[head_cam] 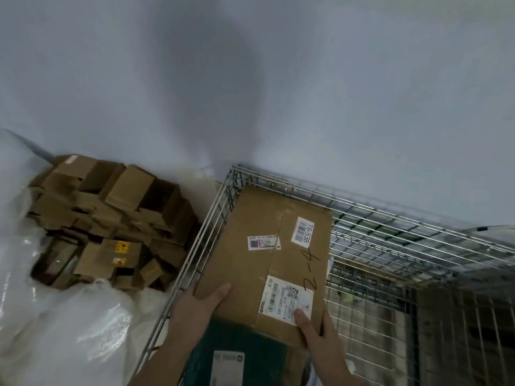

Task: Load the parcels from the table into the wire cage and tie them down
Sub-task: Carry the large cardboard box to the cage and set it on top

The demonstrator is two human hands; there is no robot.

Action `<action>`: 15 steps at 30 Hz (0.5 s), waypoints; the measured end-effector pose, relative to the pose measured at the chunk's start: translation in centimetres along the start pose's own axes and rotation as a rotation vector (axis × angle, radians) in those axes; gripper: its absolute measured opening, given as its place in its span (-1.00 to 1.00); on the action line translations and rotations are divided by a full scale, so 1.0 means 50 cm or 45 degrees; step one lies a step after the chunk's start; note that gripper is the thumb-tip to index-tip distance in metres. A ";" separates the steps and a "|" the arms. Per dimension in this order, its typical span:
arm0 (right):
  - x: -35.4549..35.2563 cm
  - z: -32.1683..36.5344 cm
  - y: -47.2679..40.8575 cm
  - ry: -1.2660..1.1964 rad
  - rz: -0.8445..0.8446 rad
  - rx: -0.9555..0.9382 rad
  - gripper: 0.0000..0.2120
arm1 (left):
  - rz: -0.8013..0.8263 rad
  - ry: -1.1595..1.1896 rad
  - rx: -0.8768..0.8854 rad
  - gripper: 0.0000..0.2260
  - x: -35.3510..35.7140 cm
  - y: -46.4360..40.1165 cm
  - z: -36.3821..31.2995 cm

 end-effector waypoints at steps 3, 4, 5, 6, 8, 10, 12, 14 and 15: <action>0.007 -0.012 -0.002 -0.009 -0.034 -0.012 -0.28 | -0.124 0.007 -0.032 -0.12 0.002 0.001 0.018; 0.008 -0.011 -0.001 0.017 -0.031 -0.022 -0.28 | -0.143 0.007 -0.037 -0.13 0.004 0.001 0.020; 0.009 -0.007 0.000 0.044 -0.029 -0.030 -0.28 | -0.155 0.008 -0.048 -0.14 0.004 0.001 0.020; 0.008 -0.003 0.002 0.064 -0.026 -0.036 -0.29 | -0.161 0.012 -0.065 -0.15 0.006 0.003 0.017; 0.006 0.011 0.008 0.117 0.009 -0.034 -0.30 | -0.195 0.014 -0.108 -0.19 0.008 0.012 0.011; 0.003 0.030 0.017 0.200 0.065 -0.022 -0.31 | -0.259 0.031 -0.184 -0.23 0.009 0.027 0.006; -0.002 0.054 0.025 0.247 0.126 -0.005 -0.30 | -0.293 0.109 -0.284 -0.28 0.009 0.046 0.004; -0.010 0.082 0.034 0.252 0.193 0.010 -0.24 | -0.248 0.153 -0.355 -0.34 0.011 0.068 0.004; -0.017 0.097 0.039 0.280 0.218 0.015 -0.21 | -0.208 0.137 -0.370 -0.36 0.011 0.081 0.001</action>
Point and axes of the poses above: each hand's wrist, its own y-axis away from the middle knuckle, its own x-axis out of the palm, z = x × y, the point moved 3 cm from there along -y, towards the middle knuckle, and after that the axes turned 4 degrees about -x, right-handed, at the moved point
